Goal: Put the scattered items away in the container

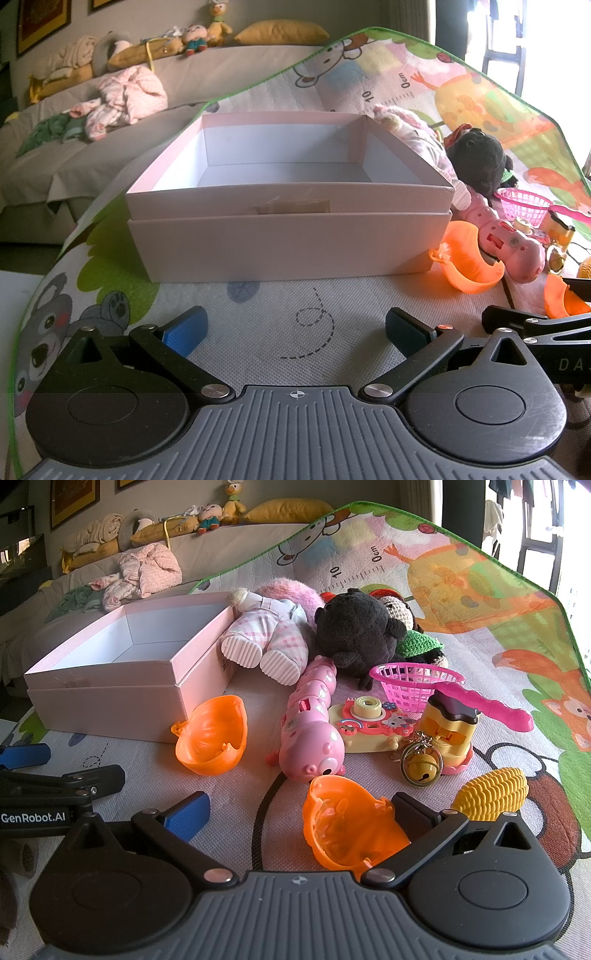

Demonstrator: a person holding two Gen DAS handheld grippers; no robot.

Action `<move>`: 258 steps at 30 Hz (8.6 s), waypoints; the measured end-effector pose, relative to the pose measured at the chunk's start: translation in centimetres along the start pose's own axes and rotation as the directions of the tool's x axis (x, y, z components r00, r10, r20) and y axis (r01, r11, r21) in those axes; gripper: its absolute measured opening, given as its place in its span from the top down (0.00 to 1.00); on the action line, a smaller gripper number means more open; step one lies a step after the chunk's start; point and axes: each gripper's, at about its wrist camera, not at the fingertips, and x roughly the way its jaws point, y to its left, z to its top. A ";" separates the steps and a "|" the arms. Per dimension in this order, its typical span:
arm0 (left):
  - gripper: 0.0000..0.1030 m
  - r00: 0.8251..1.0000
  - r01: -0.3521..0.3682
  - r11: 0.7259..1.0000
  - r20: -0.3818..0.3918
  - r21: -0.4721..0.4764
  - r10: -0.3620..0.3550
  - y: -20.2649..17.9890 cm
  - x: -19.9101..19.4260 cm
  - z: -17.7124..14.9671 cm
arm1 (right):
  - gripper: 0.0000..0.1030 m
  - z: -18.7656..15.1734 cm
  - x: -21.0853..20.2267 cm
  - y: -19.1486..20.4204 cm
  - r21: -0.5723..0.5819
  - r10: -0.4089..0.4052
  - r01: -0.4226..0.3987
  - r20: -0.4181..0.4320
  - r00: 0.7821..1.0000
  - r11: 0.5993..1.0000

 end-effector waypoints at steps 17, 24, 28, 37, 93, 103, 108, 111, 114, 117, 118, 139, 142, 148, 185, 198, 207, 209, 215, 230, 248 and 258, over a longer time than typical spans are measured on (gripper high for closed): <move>0.00 1.000 0.001 1.000 0.000 0.000 -0.001 0.0 0.0 0.0 | 0.00 0.0 0.0 0.0 0.000 0.000 0.000 0.001 1.000 1.000; 0.00 1.000 0.001 1.000 0.000 0.000 -0.001 0.0 0.0 0.0 | 0.00 -0.1 0.0 0.0 0.000 0.000 0.000 0.001 1.000 1.000; 0.00 1.000 0.001 1.000 0.000 0.000 -0.001 0.0 0.0 0.0 | 0.00 0.0 0.0 0.0 0.000 0.000 0.000 0.000 1.000 1.000; 0.00 1.000 0.001 1.000 0.000 0.000 -0.001 0.0 0.0 0.0 | 0.00 0.0 0.0 0.0 0.001 0.000 0.000 0.001 1.000 1.000; 0.00 0.997 0.067 0.997 -0.039 0.037 -0.066 -0.2 -1.9 3.3 | 0.26 21.1 8.1 -2.6 0.139 0.194 -0.183 -0.066 0.979 0.973; 0.00 0.995 0.095 0.995 -0.015 0.013 -0.094 1.5 -1.6 2.6 | 0.30 20.9 15.7 -1.6 0.103 0.227 -0.212 -0.159 0.961 0.972; 0.00 0.989 0.150 0.989 0.005 -0.008 -0.150 2.2 -1.7 2.3 | 0.33 20.2 12.9 -3.8 0.127 0.256 -0.240 -0.135 0.957 0.962; 0.00 0.985 0.174 0.985 0.013 0.010 -0.174 2.0 -1.7 2.2 | 0.35 19.3 9.4 -5.8 0.148 0.270 -0.256 -0.084 0.959 0.955; 0.00 0.981 0.193 0.981 0.015 0.027 -0.193 1.5 -1.8 2.1 | 0.36 17.8 4.6 -8.2 0.173 0.294 -0.289 -0.007 0.956 0.942; 0.00 0.975 0.220 0.975 0.032 0.044 -0.221 0.9 -2.3 2.1 | 0.38 15.5 0.1 -10.6 0.206 0.320 -0.322 0.045 0.946 0.924; 0.00 0.972 0.231 0.971 0.039 0.053 -0.233 0.7 -2.4 2.1 | 0.39 14.8 -1.2 -11.1 0.212 0.323 -0.328 0.058 0.945 0.921; 0.00 0.962 0.233 0.939 0.081 0.254 -0.261 -3.4 -7.3 0.9 | 0.36 9.1 -6.3 -10.2 0.030 0.117 -0.122 0.127 0.985 0.992; 0.00 0.963 0.243 0.938 0.053 0.249 -0.263 -3.7 -6.4 0.8 | 0.39 11.1 -4.8 -9.2 -0.005 0.164 -0.164 0.109 0.980 0.986; 0.00 0.957 0.276 0.930 0.024 0.243 -0.290 -4.1 -4.5 1.1 | 0.38 21.6 5.8 -9.1 0.150 0.241 -0.225 -0.093 0.966 0.963; 0.00 0.869 0.491 0.871 -0.071 0.005 -0.490 -0.7 -0.4 1.5 | 0.08 17.3 9.4 -13.5 -0.294 0.075 -0.136 -0.210 0.975 0.946; 0.00 0.939 0.343 0.930 -0.039 0.130 -0.341 -0.8 -3.2 1.3 | 0.38 16.8 3.0 -16.4 0.028 0.181 -0.180 -0.053 0.982 0.983; 0.00 0.951 0.310 0.935 -0.048 0.175 -0.306 -0.1 -5.6 -0.2 | 0.37 15.6 -9.5 -11.1 0.088 0.442 -0.441 0.014 0.897 0.893; 0.00 0.950 0.310 0.931 -0.032 0.195 -0.310 -0.4 -6.6 -0.2 | 0.37 14.6 -9.3 -9.8 0.188 0.549 -0.533 -0.043 0.834 0.825; 0.00 0.939 0.332 0.910 0.004 0.250 -0.344 -1.0 -9.8 -0.7 | 0.36 9.2 -3.8 -4.4 0.391 0.678 -0.569 -0.249 0.692 0.723; 0.00 0.965 0.261 0.914 -0.106 0.311 -0.240 -2.9 -7.4 -2.2 | 0.23 4.3 -8.0 -2.1 -0.266 0.263 -0.278 -0.091 0.960 0.923; 0.00 0.999 0.015 0.974 0.025 0.225 -0.021 2.0 -7.2 2.0 | 0.09 3.3 -9.6 -4.2 -0.143 0.542 -0.564 -0.166 0.824 0.813; 0.00 0.969 0.217 0.968 -0.148 0.127 -0.198 -3.8 -4.7 1.8 | 0.06 2.4 -6.0 -14.2 0.163 0.073 -0.071 -0.007 0.997 0.984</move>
